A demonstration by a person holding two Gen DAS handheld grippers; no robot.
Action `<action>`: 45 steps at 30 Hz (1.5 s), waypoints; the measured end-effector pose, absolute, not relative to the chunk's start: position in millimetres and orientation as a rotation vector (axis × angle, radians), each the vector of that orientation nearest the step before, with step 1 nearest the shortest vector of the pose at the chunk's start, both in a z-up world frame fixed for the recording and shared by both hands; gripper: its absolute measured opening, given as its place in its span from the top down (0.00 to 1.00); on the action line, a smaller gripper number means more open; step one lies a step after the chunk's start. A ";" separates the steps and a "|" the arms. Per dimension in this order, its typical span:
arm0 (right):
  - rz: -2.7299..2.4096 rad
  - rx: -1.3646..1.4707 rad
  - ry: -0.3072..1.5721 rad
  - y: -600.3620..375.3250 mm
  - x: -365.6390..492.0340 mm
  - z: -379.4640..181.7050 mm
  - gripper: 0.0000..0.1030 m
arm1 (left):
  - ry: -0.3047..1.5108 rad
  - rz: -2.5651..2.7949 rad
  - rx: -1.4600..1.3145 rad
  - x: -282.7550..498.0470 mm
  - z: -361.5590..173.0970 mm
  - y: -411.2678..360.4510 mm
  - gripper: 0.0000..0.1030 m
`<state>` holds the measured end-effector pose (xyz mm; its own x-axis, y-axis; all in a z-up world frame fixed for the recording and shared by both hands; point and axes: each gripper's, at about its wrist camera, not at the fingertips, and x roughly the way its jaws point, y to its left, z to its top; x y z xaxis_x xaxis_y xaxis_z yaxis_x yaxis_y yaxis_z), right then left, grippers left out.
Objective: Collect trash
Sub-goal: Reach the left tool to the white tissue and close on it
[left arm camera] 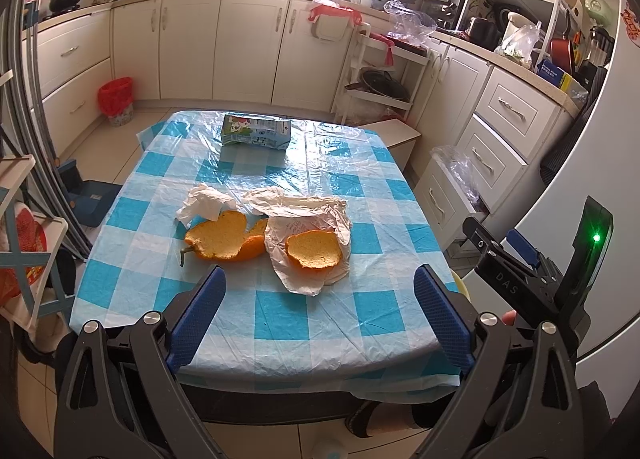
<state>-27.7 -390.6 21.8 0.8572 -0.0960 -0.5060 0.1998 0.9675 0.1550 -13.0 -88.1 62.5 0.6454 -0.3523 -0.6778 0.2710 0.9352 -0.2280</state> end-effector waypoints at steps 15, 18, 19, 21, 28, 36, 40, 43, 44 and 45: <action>-0.114 0.182 0.495 -380.5 -26.4 24.1 0.13 | 0.841 -0.239 -0.170 8.4 30.2 -26.8 0.12; -0.088 0.176 0.501 -374.4 -21.9 22.4 0.13 | 0.856 -0.211 -0.183 22.8 23.1 -16.5 0.12; -0.074 0.174 0.507 -371.6 -19.1 21.4 0.12 | 0.858 -0.203 -0.182 26.4 21.0 -14.5 0.12; -0.043 0.168 0.525 -365.6 -13.3 18.1 0.12 | 0.864 -0.187 -0.175 34.8 15.5 -10.8 0.12; 0.059 0.142 0.578 -344.9 0.7 8.5 0.12 | 0.867 -0.134 -0.128 73.5 1.8 -3.9 0.12; 0.126 0.154 0.636 -336.0 10.9 -0.4 0.12 | 0.888 -0.150 0.040 134.3 -16.2 -34.2 0.12; 0.132 0.182 0.659 -337.8 15.4 -3.9 0.12 | 0.914 -0.157 0.022 157.1 -24.6 -39.0 0.12; 0.149 0.185 0.666 -335.7 17.6 -4.5 0.12 | 0.931 -0.162 -0.014 170.7 -28.1 -38.3 0.33; 0.159 0.180 0.669 -333.0 18.5 -4.9 0.12 | 0.948 -0.169 -0.028 175.5 -31.1 -38.1 0.39; 0.169 0.173 0.673 -330.0 19.6 -5.3 0.12 | 0.961 -0.177 -0.040 179.1 -34.0 -38.2 0.56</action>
